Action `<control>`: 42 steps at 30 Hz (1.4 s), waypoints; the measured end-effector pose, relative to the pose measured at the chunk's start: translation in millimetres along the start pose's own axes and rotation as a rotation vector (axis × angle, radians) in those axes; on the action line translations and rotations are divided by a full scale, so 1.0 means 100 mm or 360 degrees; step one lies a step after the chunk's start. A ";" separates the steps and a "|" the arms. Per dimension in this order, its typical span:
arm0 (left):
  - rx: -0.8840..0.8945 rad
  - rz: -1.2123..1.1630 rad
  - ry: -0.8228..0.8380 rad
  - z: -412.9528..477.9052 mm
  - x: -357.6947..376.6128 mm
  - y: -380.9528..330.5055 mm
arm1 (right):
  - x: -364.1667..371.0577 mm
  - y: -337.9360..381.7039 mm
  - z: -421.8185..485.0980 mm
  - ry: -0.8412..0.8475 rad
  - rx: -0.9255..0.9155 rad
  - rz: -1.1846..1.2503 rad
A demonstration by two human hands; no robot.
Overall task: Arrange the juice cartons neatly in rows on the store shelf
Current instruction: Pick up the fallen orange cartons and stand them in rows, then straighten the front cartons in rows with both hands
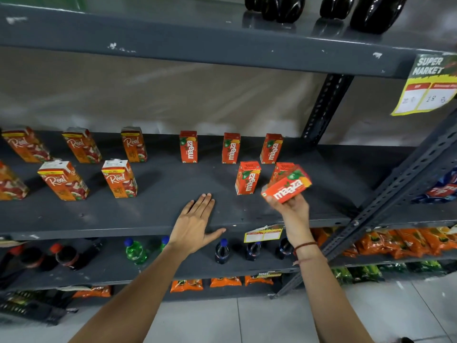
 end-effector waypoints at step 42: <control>-0.1236 -0.0933 -0.0898 0.41 -0.14 0.01 | 0.97 -0.23 0.46 -0.0512 -0.0225 -0.1102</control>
Point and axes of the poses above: each hand's wrist, its own z-axis towards the middle knuckle, its own x-axis out of the palm, y = z × x, the point moved 2 cm from there along z, towards the middle knuckle, and after that the axes turned 9 degrees about -z, right-handed, at the moved point
